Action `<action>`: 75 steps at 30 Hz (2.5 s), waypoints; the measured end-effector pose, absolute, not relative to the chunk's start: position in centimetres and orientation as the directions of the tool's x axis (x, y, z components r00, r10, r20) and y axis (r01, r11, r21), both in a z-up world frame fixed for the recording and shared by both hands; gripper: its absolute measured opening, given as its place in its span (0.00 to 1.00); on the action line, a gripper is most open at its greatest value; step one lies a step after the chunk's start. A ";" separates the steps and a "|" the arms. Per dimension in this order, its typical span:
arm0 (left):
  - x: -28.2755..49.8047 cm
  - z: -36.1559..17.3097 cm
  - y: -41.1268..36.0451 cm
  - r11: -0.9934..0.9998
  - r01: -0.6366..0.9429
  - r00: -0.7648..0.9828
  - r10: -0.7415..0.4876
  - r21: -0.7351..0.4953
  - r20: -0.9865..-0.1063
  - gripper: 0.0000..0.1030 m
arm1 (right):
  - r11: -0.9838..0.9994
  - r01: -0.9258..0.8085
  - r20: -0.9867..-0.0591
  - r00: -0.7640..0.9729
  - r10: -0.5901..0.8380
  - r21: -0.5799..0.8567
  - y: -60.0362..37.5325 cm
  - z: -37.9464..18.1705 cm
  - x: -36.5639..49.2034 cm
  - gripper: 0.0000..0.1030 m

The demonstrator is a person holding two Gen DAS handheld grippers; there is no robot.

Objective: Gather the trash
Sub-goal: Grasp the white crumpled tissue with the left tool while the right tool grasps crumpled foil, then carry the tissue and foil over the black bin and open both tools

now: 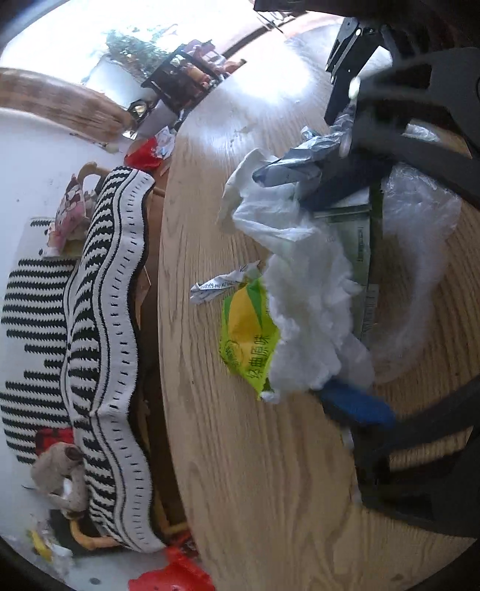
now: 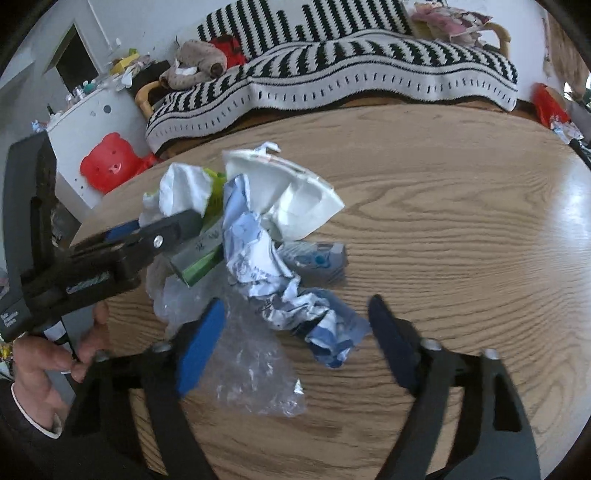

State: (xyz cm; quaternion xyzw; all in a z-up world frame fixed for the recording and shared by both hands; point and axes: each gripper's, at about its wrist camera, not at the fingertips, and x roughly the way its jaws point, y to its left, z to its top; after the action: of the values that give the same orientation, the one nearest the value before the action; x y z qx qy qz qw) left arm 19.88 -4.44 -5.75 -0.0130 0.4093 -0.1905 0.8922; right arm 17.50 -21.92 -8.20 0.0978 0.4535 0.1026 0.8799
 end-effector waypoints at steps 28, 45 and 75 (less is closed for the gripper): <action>10.1 -0.2 -12.4 0.883 0.453 0.579 -0.396 -0.123 -0.713 0.17 | 0.981 0.031 -0.731 0.672 0.120 0.189 -31.5 -1.6 4.0 0.33; -2.2 -1.4 -33.6 0.604 0.785 0.360 -0.627 -0.139 -0.690 0.17 | 0.904 0.382 -0.719 0.682 -0.135 0.192 -50.5 -1.3 -11.9 0.33; -12.4 -10.2 -48.7 0.329 0.933 0.081 -0.590 -0.147 -0.803 0.17 | 0.686 0.681 -0.829 0.520 -0.205 0.257 -63.2 -8.2 -25.6 0.34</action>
State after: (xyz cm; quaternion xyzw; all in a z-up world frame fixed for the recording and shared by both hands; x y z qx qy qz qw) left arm -12.37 -48.68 -10.19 0.2093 0.4096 -0.5399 0.7049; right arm -25.61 -63.19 -8.24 0.2906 0.4092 -0.2694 0.8219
